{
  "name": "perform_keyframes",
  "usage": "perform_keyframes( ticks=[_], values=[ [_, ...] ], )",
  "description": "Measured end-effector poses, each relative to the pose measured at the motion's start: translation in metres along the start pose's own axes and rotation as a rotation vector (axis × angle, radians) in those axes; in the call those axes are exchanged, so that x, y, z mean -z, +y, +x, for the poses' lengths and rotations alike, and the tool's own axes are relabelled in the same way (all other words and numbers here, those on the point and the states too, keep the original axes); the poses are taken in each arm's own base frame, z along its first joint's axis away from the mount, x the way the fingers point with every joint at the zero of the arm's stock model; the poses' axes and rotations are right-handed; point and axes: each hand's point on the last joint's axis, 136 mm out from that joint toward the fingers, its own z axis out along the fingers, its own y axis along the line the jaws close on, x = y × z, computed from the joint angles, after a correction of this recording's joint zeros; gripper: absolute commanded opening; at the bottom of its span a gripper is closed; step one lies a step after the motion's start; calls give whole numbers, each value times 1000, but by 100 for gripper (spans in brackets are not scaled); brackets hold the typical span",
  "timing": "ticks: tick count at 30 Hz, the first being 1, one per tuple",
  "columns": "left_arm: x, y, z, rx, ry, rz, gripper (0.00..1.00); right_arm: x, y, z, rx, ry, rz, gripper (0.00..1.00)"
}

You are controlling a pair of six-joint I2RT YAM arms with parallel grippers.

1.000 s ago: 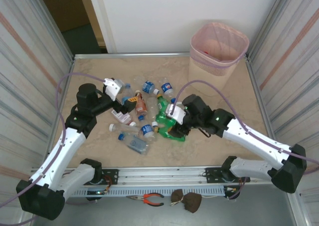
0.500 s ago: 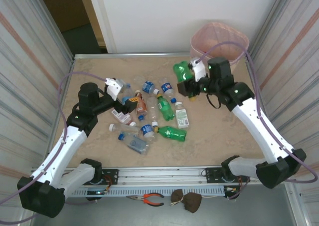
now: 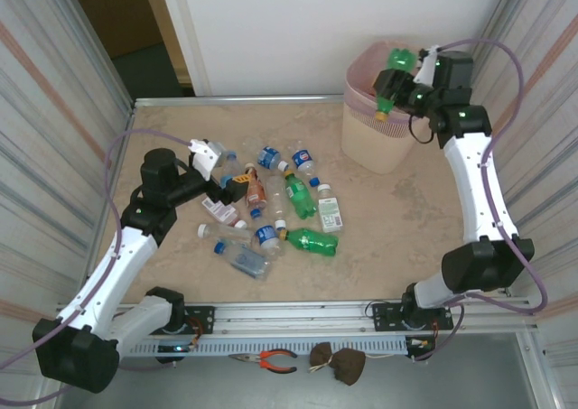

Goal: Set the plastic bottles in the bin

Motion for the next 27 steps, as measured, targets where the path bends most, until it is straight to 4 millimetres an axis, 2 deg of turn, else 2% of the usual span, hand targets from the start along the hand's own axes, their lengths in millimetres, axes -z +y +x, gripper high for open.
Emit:
perform_keyframes(
  ticks=[6, 14, 17, 21, 27],
  values=[
    [0, 0, 0, 6, 0, 0, 97, -18, -42, -41, -180, -62, 60, 56],
    [0, -1, 0, 15, -2, 9, 97, -69, -63, -70, -276, -59, 78, 52],
    [0, -1, 0, 15, -2, 9, 97, -91, -74, -67, -320, -32, 94, 52],
    [0, -1, 0, 15, -1, 8, 97, -121, -87, -48, -375, 25, 122, 52],
    [0, -1, 0, 15, -1, 8, 97, -154, -85, -16, -413, 103, 135, 50]
  ],
)
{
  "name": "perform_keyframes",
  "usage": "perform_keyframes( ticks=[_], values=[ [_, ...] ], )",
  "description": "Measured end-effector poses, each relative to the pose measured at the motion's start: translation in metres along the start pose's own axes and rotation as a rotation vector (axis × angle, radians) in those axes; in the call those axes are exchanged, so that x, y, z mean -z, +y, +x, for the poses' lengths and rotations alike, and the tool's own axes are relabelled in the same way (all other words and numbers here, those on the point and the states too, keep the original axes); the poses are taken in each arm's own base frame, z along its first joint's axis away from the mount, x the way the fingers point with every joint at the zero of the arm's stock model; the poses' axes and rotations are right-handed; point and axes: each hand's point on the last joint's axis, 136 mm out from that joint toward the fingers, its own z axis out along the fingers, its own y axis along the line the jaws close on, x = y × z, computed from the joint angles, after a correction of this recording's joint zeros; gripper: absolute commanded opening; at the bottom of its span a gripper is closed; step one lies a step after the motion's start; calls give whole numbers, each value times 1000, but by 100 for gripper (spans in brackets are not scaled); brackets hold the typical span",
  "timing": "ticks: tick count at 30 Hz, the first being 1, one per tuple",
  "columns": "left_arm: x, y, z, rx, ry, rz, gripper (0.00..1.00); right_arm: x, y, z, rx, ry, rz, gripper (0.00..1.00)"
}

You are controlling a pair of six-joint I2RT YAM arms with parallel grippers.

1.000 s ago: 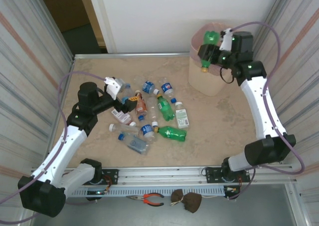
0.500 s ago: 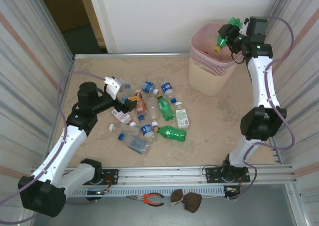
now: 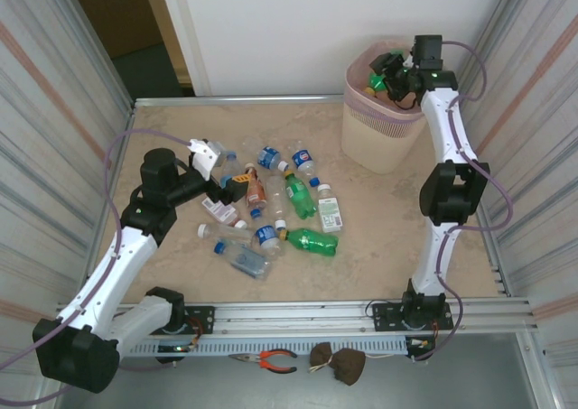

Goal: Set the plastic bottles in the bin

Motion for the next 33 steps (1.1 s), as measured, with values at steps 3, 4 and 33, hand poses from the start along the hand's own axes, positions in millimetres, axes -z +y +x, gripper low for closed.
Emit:
perform_keyframes(
  ticks=[3, 4, 33],
  values=[
    [0, 0, 0, 0, 0, 0, 97, -15, -3, 6, -18, 20, 8, 49],
    [0, 0, 0, 0, 0, 0, 97, -18, -4, 7, -21, 24, 11, 49],
    [3, -1, -3, -7, -10, -3, 97, -75, -117, 39, 27, 131, 383, 85]
  ],
)
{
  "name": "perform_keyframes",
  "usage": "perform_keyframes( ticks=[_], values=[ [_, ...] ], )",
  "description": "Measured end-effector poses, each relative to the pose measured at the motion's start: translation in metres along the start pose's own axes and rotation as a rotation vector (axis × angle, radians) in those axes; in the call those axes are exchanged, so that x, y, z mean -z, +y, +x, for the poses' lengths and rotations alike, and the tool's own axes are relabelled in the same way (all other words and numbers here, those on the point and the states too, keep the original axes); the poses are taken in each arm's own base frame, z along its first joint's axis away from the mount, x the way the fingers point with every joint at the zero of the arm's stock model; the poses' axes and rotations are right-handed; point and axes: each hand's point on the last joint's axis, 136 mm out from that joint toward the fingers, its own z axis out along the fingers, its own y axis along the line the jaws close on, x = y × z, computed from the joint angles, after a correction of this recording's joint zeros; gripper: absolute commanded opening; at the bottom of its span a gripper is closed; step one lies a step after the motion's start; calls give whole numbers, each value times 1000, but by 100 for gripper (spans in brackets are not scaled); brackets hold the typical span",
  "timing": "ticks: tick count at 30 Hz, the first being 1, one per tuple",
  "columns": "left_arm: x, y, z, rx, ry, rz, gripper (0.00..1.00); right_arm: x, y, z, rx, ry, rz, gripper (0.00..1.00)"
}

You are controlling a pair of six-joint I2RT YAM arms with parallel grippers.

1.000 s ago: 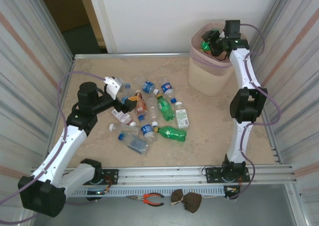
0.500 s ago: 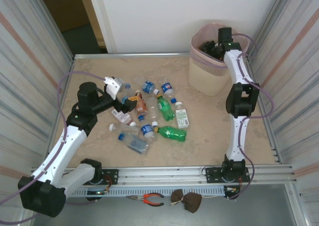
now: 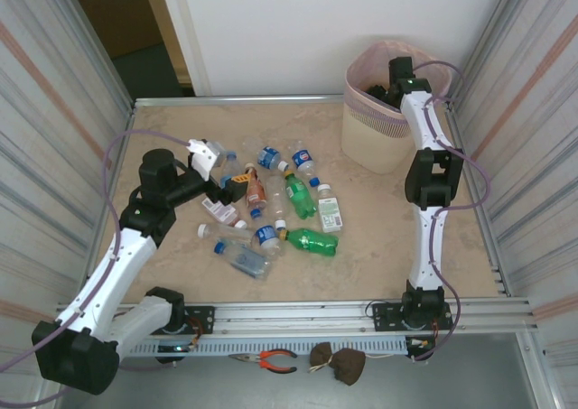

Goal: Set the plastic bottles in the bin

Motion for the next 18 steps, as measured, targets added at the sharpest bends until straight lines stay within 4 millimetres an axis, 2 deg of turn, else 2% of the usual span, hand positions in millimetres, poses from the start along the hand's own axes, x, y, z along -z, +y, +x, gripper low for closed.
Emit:
perform_keyframes(
  ticks=[6, 9, 14, 18],
  values=[
    [1, -1, -1, -3, -4, -1, 97, 3, -5, -1, 26, -10, 29, 88],
    [4, -1, -4, -8, -13, -4, 97, 10, -4, -2, 31, -18, 33, 89],
    [5, -2, -6, -12, -19, -6, 97, 41, 10, -11, 59, -68, 9, 89],
    [5, -2, -6, -12, -19, -6, 97, 78, 30, -20, 82, -129, -46, 89]
  ],
)
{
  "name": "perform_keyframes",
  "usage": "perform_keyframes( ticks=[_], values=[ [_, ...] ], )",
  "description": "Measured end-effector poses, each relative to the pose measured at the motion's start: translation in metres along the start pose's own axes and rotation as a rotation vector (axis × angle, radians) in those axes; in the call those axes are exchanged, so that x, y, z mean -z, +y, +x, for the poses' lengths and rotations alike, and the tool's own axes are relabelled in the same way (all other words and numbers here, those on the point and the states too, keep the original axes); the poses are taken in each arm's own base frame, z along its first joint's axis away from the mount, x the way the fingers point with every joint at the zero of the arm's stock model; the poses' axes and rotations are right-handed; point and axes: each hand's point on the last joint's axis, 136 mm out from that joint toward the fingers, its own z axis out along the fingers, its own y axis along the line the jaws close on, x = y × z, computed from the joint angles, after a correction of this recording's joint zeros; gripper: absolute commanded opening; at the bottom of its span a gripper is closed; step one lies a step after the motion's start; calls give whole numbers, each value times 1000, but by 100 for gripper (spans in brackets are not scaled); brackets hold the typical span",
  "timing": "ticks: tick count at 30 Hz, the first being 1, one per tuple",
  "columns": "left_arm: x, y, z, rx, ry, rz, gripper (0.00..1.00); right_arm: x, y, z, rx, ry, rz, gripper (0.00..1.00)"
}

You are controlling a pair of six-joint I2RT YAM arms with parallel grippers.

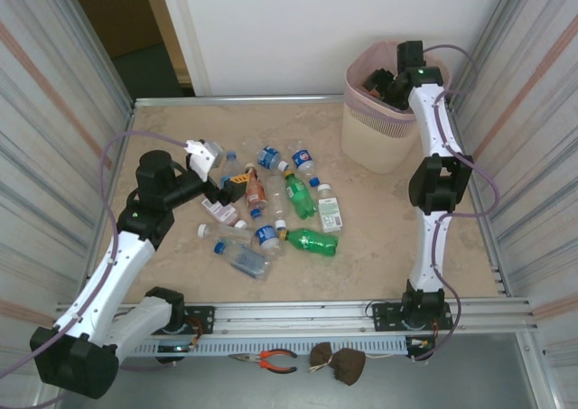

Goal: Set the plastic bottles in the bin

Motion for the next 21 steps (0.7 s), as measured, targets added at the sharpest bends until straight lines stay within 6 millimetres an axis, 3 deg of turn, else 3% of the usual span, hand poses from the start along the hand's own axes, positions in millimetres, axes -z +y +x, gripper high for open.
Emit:
perform_keyframes(
  ticks=[7, 21],
  values=[
    [0, 0, 0, 1, 1, 0, 97, 50, 22, -15, 37, -79, -61, 89],
    [0, 0, 0, 1, 2, 0, 97, 115, 44, -19, 181, -171, -103, 85]
  ],
)
